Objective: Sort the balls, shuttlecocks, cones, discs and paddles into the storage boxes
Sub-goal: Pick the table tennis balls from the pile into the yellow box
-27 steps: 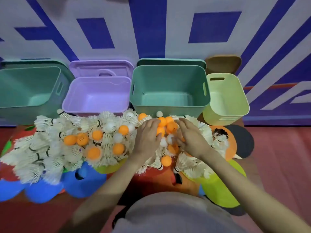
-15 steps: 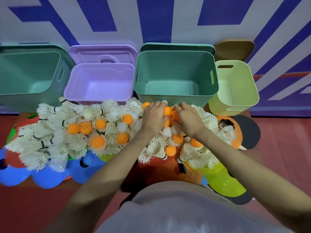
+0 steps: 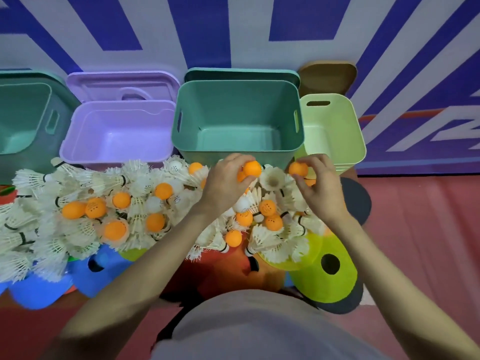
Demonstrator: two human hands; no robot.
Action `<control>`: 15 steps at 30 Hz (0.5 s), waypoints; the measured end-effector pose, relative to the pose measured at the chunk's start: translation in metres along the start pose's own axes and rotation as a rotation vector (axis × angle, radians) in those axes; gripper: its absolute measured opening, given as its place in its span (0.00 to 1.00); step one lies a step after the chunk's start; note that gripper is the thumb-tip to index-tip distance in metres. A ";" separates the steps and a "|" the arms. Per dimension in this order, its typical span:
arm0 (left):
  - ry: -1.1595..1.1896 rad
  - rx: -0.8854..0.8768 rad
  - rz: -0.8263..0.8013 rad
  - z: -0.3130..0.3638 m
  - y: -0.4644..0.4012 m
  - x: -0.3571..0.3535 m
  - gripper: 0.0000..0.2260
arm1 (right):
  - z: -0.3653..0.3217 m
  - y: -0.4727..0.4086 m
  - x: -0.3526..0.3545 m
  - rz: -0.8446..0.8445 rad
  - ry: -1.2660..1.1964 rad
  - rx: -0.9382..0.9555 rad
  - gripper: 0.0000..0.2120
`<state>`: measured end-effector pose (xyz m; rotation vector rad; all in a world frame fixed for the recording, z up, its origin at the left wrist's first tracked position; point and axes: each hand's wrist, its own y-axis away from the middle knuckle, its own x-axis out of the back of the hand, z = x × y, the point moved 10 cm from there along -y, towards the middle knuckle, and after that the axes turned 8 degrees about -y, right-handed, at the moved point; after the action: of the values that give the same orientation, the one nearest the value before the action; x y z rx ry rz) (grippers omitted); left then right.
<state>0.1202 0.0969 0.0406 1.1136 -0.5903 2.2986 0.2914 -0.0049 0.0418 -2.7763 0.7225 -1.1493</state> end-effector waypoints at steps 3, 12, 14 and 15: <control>0.121 -0.071 -0.089 0.042 -0.023 -0.027 0.17 | 0.048 -0.002 0.039 0.104 0.006 -0.126 0.12; -0.235 -0.224 -0.196 0.136 -0.107 -0.105 0.18 | 0.126 -0.048 0.070 0.041 0.130 -0.212 0.14; -0.332 -0.235 -0.244 0.143 -0.116 -0.126 0.18 | 0.138 -0.055 0.064 -0.009 0.149 -0.224 0.14; -0.385 -0.242 -0.268 0.144 -0.119 -0.137 0.17 | 0.143 -0.056 0.062 -0.023 0.151 -0.231 0.14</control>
<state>0.3504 0.0700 0.0306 1.4266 -0.7853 1.7462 0.4495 -0.0002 -0.0085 -2.9121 0.8929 -1.3744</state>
